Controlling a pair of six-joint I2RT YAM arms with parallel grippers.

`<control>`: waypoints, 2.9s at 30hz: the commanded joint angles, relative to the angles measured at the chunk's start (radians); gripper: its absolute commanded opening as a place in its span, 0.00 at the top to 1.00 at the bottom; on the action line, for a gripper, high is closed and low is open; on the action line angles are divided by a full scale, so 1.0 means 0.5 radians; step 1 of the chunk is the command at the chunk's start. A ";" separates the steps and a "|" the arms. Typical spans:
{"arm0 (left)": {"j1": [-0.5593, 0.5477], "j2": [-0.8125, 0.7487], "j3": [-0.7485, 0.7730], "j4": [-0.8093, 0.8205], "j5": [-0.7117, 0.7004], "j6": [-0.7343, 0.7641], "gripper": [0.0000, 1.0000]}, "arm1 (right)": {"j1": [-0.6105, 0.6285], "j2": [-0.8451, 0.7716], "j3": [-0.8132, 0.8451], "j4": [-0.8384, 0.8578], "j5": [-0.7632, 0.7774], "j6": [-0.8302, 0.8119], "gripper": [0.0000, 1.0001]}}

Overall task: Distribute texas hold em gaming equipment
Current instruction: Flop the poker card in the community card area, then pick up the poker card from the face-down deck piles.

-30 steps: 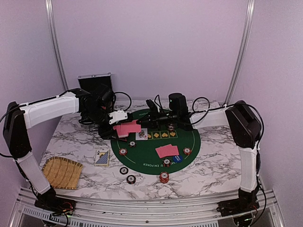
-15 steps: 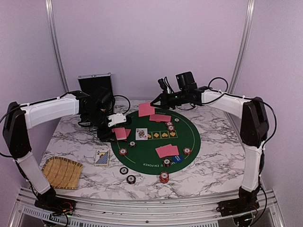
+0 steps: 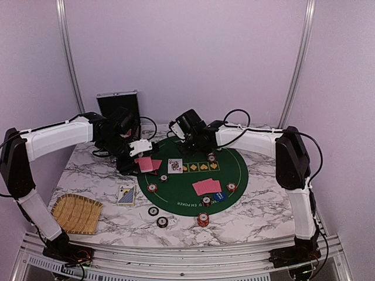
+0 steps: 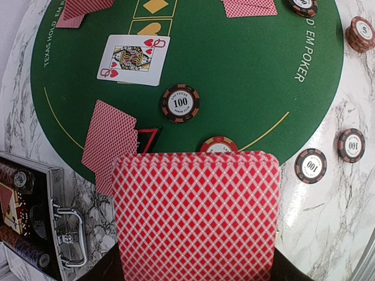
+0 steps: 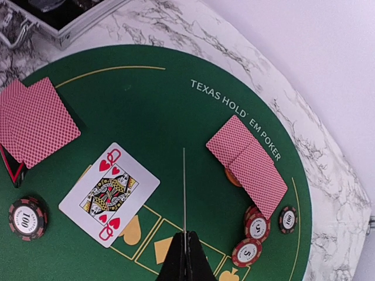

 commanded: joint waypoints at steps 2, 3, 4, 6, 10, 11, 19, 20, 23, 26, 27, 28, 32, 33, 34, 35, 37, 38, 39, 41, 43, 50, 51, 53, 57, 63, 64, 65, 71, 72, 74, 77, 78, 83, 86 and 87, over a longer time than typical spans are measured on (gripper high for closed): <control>0.014 -0.084 -0.027 0.004 0.022 0.005 1.00 | 0.092 0.131 0.061 0.099 0.456 -0.260 1.00; 0.014 -0.086 -0.032 0.002 0.021 0.009 1.00 | 0.105 0.155 0.073 0.099 0.457 -0.273 1.00; 0.014 -0.088 -0.032 0.000 0.017 0.013 1.00 | 0.111 0.170 0.076 0.106 0.447 -0.285 1.00; 0.017 -0.091 -0.032 -0.001 0.015 0.018 1.00 | 0.131 0.186 0.051 0.132 0.403 -0.312 1.00; 0.017 -0.091 -0.024 -0.004 0.020 0.016 1.00 | 0.161 0.220 0.005 0.164 0.342 -0.339 1.00; 0.017 -0.091 -0.023 -0.002 0.022 0.015 1.00 | 0.166 0.235 -0.008 0.168 0.340 -0.346 1.00; 0.017 -0.074 -0.005 -0.007 0.026 0.014 1.00 | 0.219 0.290 -0.074 0.228 0.287 -0.403 1.00; 0.017 -0.073 -0.006 -0.012 0.033 0.012 1.00 | 0.223 0.295 -0.082 0.237 0.280 -0.414 1.00; 0.017 -0.075 -0.012 -0.013 0.034 0.009 1.00 | 0.224 0.316 -0.085 0.230 0.249 -0.414 1.00; 0.017 -0.077 -0.014 -0.011 0.032 0.012 1.00 | 0.223 0.331 -0.081 0.204 0.202 -0.392 1.00; 0.017 -0.074 -0.011 -0.013 0.031 0.012 1.00 | 0.223 0.334 -0.082 0.196 0.185 -0.385 1.00; 0.018 -0.073 -0.008 -0.013 0.027 0.012 1.00 | 0.223 0.336 -0.084 0.192 0.168 -0.377 1.00; 0.017 -0.067 -0.007 -0.013 0.029 0.015 1.00 | 0.223 0.335 -0.114 0.191 0.104 -0.367 0.98; 0.017 -0.066 -0.006 -0.014 0.029 0.016 1.00 | 0.223 0.332 -0.120 0.187 0.089 -0.365 0.95; 0.017 -0.066 -0.007 -0.013 0.029 0.015 1.00 | 0.223 0.332 -0.123 0.186 0.080 -0.369 0.92; 0.017 -0.068 -0.007 -0.013 0.028 0.015 1.00 | 0.222 0.329 -0.129 0.182 0.071 -0.370 0.89; 0.017 -0.065 -0.003 -0.015 0.028 0.015 1.00 | 0.222 0.323 -0.141 0.177 0.061 -0.373 0.83; 0.017 -0.063 -0.004 -0.014 0.028 0.015 1.00 | 0.223 0.321 -0.145 0.176 0.060 -0.372 0.80; 0.017 -0.063 -0.002 -0.014 0.031 0.015 1.00 | 0.224 0.317 -0.151 0.176 0.060 -0.373 0.76; 0.017 -0.063 -0.001 -0.014 0.032 0.015 1.00 | 0.222 0.308 -0.162 0.173 0.055 -0.372 0.66; 0.019 -0.062 -0.003 -0.015 0.033 0.016 1.00 | 0.222 0.298 -0.175 0.173 0.049 -0.370 0.54; 0.017 -0.060 0.003 -0.014 0.036 0.014 1.00 | 0.181 0.216 -0.228 0.170 -0.057 -0.296 0.35; 0.017 -0.058 0.005 -0.015 0.039 0.012 1.00 | 0.167 0.197 -0.235 0.167 -0.075 -0.284 0.34; 0.017 -0.058 0.007 -0.015 0.039 0.012 1.00 | 0.137 0.151 -0.241 0.156 -0.110 -0.236 0.33; 0.017 -0.057 0.006 -0.016 0.044 0.008 1.00 | 0.043 0.026 -0.257 0.145 -0.245 -0.087 0.33; 0.017 -0.051 0.015 -0.016 0.055 0.002 1.00 | -0.084 -0.213 -0.315 0.194 -0.371 0.168 0.01; 0.017 -0.051 0.017 -0.014 0.053 0.003 1.00 | -0.116 -0.251 -0.333 0.211 -0.398 0.248 0.01; 0.017 -0.051 0.020 -0.013 0.056 0.004 1.00 | -0.146 -0.294 -0.357 0.235 -0.431 0.338 0.01; 0.017 -0.037 0.050 -0.015 0.056 0.003 1.00 | -0.381 -0.492 -0.610 0.561 -1.345 0.701 0.01; 0.017 -0.034 0.053 -0.013 0.056 0.005 1.00 | -0.398 -0.492 -0.612 0.570 -1.452 0.738 0.01; 0.017 -0.031 0.060 -0.014 0.055 0.006 1.00 | -0.398 -0.469 -0.594 0.549 -1.572 0.790 0.01; 0.017 -0.018 0.080 -0.014 0.052 0.006 1.00 | -0.394 -0.437 -0.632 0.609 -1.785 0.943 0.01; 0.017 -0.013 0.083 -0.014 0.054 0.007 1.00 | -0.392 -0.429 -0.653 0.639 -1.864 0.997 0.01; 0.014 0.009 0.114 -0.014 0.059 0.000 1.00 | -0.347 -0.365 -0.714 0.818 -2.091 1.260 0.07; 0.016 0.022 0.130 -0.015 0.058 -0.006 1.00 | -0.278 -0.293 -0.677 0.855 -2.164 1.349 0.07; 0.013 0.022 0.133 -0.014 0.058 -0.007 1.00 | -0.260 -0.265 -0.656 0.855 -2.185 1.377 0.07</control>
